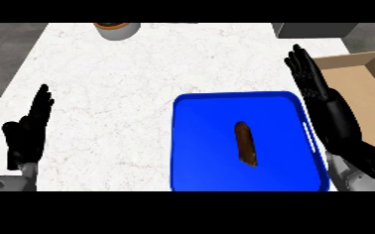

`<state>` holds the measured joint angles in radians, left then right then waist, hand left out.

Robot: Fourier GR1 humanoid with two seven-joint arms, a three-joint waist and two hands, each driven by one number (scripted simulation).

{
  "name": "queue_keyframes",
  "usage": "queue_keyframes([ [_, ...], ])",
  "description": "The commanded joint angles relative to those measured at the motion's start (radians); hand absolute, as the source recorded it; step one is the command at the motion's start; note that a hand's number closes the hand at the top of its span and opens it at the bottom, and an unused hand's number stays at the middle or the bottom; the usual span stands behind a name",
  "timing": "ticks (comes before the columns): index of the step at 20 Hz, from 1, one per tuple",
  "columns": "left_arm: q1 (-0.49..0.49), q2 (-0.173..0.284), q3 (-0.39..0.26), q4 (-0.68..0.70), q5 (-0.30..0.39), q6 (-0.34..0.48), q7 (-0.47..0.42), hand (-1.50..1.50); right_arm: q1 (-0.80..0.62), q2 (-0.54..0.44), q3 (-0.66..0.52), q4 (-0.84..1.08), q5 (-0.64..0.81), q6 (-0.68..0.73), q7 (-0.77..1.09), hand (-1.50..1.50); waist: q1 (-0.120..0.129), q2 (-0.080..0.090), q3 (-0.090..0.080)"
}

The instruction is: Pick the sweet potato from the tray and place it in the cardboard box

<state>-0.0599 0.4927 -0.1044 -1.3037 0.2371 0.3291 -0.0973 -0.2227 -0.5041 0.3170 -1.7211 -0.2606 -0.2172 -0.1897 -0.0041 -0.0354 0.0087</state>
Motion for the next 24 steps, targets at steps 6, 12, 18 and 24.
queue_keyframes([
  [6,-0.041,-0.017,-0.002,-0.183,0.153,-0.143,0.139,0.00,-0.088,-0.115,0.146,0.020,0.229,-0.032,0.433,-1.50,0.020,0.026,-0.013],
  [12,0.026,-0.001,0.024,-0.253,0.229,-0.187,0.214,0.00,0.047,-0.081,0.238,-0.124,0.659,-0.323,0.225,-1.50,0.002,0.025,-0.009],
  [18,0.091,0.008,0.059,-0.284,0.259,-0.229,0.193,0.00,0.013,-0.198,0.348,-0.258,0.851,-0.093,0.531,-1.50,0.006,0.024,-0.013],
  [24,0.036,0.015,0.050,-0.285,0.247,-0.196,0.255,0.00,-0.098,-0.300,0.426,-0.249,0.963,0.263,0.858,-1.50,0.012,0.021,-0.019],
])
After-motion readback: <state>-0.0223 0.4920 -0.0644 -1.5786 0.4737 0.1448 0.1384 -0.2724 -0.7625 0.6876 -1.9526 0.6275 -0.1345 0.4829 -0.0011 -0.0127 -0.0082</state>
